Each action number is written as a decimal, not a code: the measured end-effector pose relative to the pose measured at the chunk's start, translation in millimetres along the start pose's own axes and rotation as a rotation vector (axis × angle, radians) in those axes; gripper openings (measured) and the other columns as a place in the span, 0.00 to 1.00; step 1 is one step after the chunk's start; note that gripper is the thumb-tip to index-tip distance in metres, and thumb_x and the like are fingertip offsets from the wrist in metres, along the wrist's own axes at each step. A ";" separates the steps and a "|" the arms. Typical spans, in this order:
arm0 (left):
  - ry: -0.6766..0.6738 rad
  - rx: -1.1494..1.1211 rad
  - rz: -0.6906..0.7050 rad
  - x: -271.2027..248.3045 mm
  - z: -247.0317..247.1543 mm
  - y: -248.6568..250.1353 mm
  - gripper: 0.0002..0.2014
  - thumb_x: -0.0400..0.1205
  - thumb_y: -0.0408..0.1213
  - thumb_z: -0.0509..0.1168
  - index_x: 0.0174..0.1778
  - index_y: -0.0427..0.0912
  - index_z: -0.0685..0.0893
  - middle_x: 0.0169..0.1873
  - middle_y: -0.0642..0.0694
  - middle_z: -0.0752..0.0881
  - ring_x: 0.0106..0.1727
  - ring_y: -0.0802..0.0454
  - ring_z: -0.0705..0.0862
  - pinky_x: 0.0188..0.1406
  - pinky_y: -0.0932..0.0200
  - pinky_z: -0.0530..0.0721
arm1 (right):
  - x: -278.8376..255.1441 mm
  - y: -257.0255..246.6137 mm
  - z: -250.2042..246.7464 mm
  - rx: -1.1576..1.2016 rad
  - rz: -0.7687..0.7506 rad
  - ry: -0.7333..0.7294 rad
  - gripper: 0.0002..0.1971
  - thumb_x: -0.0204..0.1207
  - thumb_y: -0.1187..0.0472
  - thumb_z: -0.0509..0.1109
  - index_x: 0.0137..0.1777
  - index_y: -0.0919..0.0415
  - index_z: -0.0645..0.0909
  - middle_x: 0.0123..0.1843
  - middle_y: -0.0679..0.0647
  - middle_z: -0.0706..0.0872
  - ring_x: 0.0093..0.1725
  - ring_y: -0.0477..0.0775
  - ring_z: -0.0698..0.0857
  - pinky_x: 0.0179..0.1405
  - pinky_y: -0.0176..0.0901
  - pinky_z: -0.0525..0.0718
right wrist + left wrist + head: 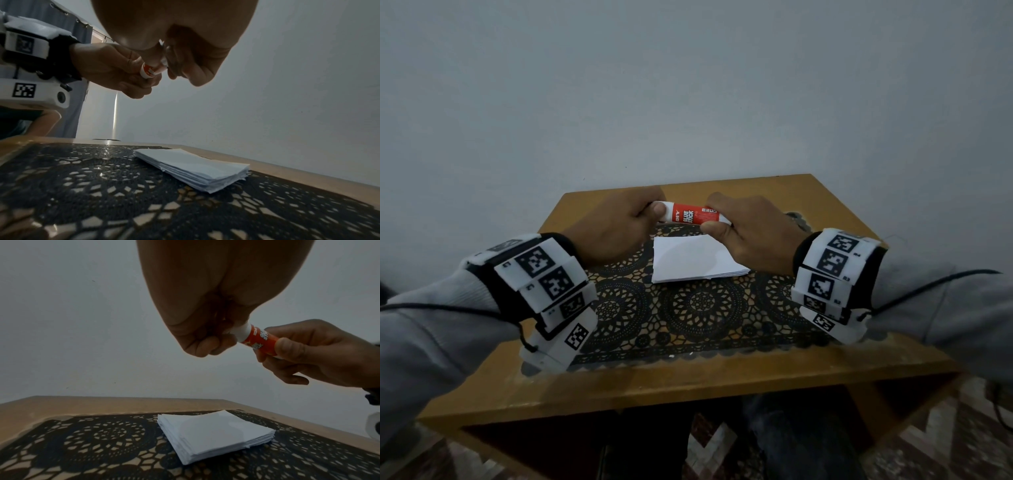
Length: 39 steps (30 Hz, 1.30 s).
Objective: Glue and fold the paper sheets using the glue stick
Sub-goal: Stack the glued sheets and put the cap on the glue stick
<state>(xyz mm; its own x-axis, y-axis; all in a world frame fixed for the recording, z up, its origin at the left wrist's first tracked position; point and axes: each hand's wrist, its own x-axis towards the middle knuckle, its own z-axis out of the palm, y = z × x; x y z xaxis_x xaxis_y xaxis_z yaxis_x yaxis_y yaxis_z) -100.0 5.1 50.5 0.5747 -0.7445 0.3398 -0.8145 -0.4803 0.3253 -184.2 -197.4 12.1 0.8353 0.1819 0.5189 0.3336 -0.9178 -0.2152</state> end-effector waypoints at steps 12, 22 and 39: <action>-0.208 -0.573 -0.394 4.8 0.6 0.6 0.22 0.89 0.48 0.49 0.35 0.37 0.73 0.22 0.48 0.67 0.21 0.54 0.63 0.17 0.66 0.62 | 0.7 -4.0 10.3 -0.110 -0.033 0.031 0.22 0.81 0.45 0.56 0.59 0.64 0.77 0.44 0.60 0.87 0.32 0.55 0.75 0.30 0.41 0.71; -0.058 -0.411 -0.243 13.3 -1.2 4.4 0.08 0.88 0.37 0.56 0.50 0.36 0.77 0.33 0.43 0.83 0.27 0.59 0.81 0.28 0.70 0.78 | 14.0 13.6 5.6 0.083 0.065 -0.005 0.19 0.81 0.47 0.60 0.56 0.63 0.80 0.41 0.50 0.82 0.34 0.52 0.78 0.30 0.34 0.70; -0.095 -0.230 -0.554 57.9 10.0 -7.3 0.19 0.89 0.38 0.50 0.31 0.40 0.71 0.25 0.43 0.74 0.22 0.51 0.71 0.12 0.65 0.71 | 42.8 8.8 27.1 -0.143 -0.029 -0.063 0.15 0.80 0.53 0.67 0.64 0.58 0.78 0.55 0.53 0.85 0.51 0.55 0.79 0.48 0.50 0.78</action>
<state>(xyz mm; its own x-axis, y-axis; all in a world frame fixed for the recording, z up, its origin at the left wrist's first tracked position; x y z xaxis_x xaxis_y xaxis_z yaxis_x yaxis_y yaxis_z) -61.6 -39.1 59.0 0.8903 -0.4553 -0.0115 -0.3519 -0.7039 0.6170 -133.7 -188.2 10.0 0.8536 0.2265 0.4690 0.2957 -0.9521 -0.0783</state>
